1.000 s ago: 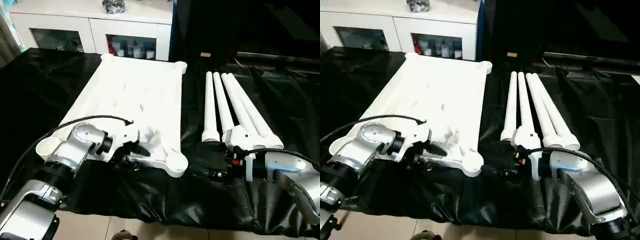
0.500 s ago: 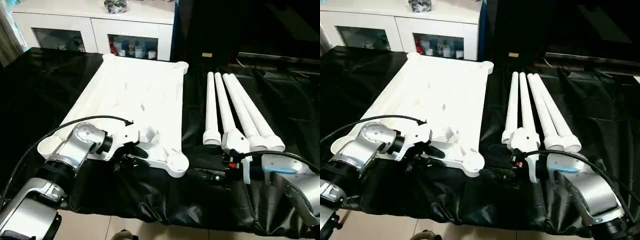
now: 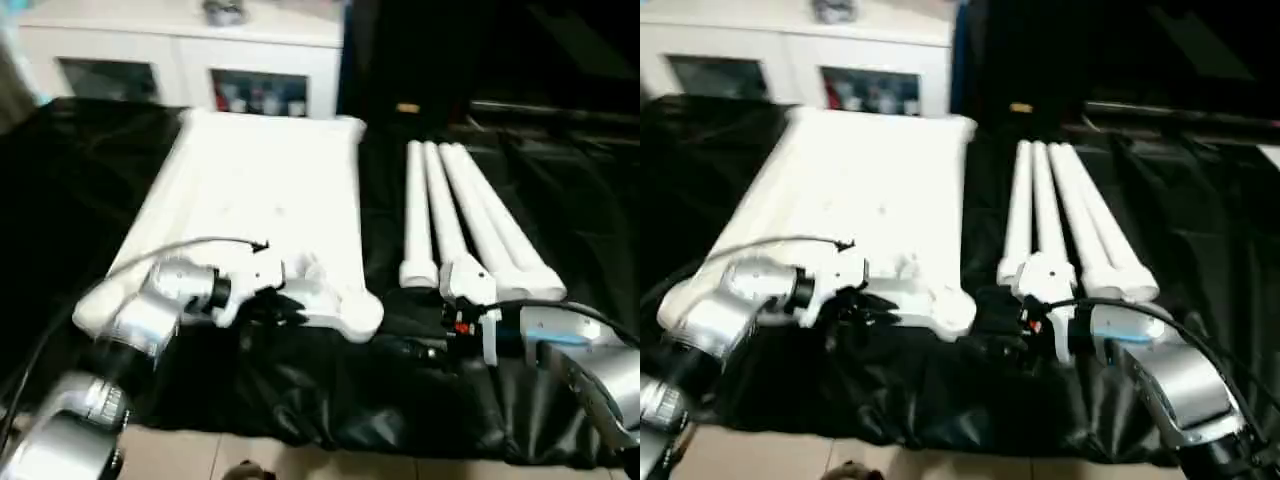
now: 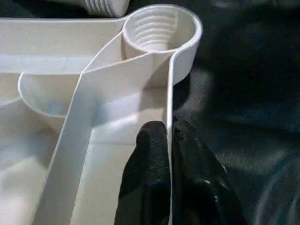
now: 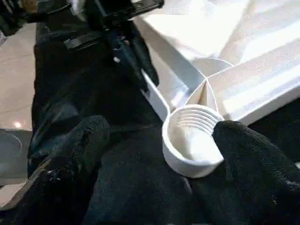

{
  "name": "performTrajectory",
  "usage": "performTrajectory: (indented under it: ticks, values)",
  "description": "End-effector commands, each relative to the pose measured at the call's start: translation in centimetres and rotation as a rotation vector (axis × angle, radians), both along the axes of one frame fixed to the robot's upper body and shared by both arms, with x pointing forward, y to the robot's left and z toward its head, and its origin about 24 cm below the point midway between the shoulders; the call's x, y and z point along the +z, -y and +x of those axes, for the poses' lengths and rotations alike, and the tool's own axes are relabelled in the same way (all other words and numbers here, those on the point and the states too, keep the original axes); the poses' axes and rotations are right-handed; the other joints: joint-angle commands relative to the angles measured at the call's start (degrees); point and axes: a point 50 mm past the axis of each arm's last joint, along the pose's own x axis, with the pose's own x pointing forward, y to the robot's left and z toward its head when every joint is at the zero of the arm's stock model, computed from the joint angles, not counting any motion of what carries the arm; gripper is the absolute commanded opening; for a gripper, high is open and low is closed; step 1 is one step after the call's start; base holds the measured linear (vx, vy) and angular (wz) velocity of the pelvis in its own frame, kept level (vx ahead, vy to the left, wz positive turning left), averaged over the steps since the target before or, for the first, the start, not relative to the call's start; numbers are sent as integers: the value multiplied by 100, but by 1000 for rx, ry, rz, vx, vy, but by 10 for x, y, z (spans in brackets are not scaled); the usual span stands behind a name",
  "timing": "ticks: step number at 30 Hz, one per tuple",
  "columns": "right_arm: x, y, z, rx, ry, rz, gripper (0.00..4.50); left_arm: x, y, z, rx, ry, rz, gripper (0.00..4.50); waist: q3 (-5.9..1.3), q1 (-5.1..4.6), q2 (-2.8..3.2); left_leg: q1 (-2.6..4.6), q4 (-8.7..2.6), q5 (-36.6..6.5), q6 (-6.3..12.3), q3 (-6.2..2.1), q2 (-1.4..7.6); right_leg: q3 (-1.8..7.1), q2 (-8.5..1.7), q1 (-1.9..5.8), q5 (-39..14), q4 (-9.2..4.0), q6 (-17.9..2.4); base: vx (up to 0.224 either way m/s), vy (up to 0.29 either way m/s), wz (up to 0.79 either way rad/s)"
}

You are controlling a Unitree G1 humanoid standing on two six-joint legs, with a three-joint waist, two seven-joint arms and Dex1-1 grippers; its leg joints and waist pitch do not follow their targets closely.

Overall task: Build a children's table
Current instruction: Move table base

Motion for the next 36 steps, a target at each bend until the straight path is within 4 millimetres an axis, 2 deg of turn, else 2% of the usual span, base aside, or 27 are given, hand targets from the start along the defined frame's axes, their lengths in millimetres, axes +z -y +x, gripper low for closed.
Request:
performTrajectory:
  ticks: [1,2,3,4,8,12,14,17,19,20,23,25,26,29,31,33,36]
  values:
    - [4,-1,0,-2,18,-7,405,9,1,1,30,38,-22,11,-351,38,7,126,-399,-997,214,-196,437,285,-592,151,194,-432,-1498,0,0,0]
    - [4,-1,0,-2,18,-7,405,8,2,0,30,41,-23,11,-342,53,-34,126,-391,-964,261,-187,431,288,-594,148,81,-444,-1473,0,0,0]
    - [4,-1,1,-2,19,-7,405,8,5,-1,33,45,-29,11,-330,59,-21,125,-392,-1008,256,-183,428,291,-589,135,-123,-467,-1429,0,0,0]
    - [4,-1,1,-1,22,-8,405,5,7,-4,42,52,-24,11,-331,60,-33,136,-404,-1061,220,-186,445,288,-585,131,-265,-472,-1399,0,0,0]
    - [5,-2,4,0,27,-9,405,3,6,-2,84,65,11,11,-325,44,-23,139,-418,-1153,150,-190,440,296,-572,118,-394,-475,-1332,0,0,0]
    - [6,-2,4,0,29,-8,405,3,3,-2,116,65,37,11,-336,40,-30,128,-401,-1027,177,-188,429,296,-573,127,-232,-465,-1312,0,0,0]
    - [6,-1,4,-4,30,-9,405,4,-1,-1,156,61,60,11,-342,40,14,121,-391,-964,191,-192,420,294,-566,126,-114,-452,-1321,0,0,0]
    - [6,0,4,-12,32,-9,405,5,-5,-2,171,55,67,11,-357,26,11,117,-380,-903,223,-191,414,286,-545,132,145,-430,-1358,0,0,0]
    - [6,1,3,-16,31,-9,405,5,-4,-4,182,52,65,11,-355,26,10,122,-376,-922,228,-188,416,287,-546,129,163,-431,-1377,0,0,0]
    - [6,1,3,-18,31,-11,405,4,-5,-4,189,55,68,11,-355,30,31,131,-377,-938,225,-189,422,286,-548,124,159,-432,-1400,0,0,0]
    - [6,2,3,-21,31,-13,405,4,-5,-6,197,55,75,11,-345,25,27,129,-384,-1013,199,-188,421,286,-539,126,81,-440,-1408,0,0,0]
    - [7,2,3,-23,32,-13,405,4,-4,-10,164,63,51,11,-343,24,-2,129,-388,-1066,180,-188,420,289,-546,130,-53,-457,-1378,0,0,0]
    - [7,2,2,-23,32,-12,405,5,-4,-11,154,65,42,11,-345,30,9,128,-385,-1045,185,-187,417,292,-543,127,-47,-453,-1364,0,0,0]
    - [7,3,3,-25,32,-14,405,6,-3,-12,146,70,17,57,-346,33,-15,127,-380,-999,205,-179,412,291,-536,121,-25,-449,-1349,0,0,0]
    - [7,4,3,-28,31,-17,405,6,-6,-10,155,93,32,69,-347,40,-15,131,-380,-965,228,-182,418,288,-536,118,-15,-446,-1338,0,0,0]
    - [8,5,4,-29,35,-18,405,7,-12,-8,172,109,49,101,-344,38,-26,131,-380,-989,228,-177,414,290,-537,114,-81,-449,-1304,0,0,0]
    - [10,5,4,-30,39,-12,405,10,-15,-9,172,119,47,114,-335,38,-31,135,-384,-1044,192,-175,416,292,-544,108,-242,-462,-1283,0,0,0]
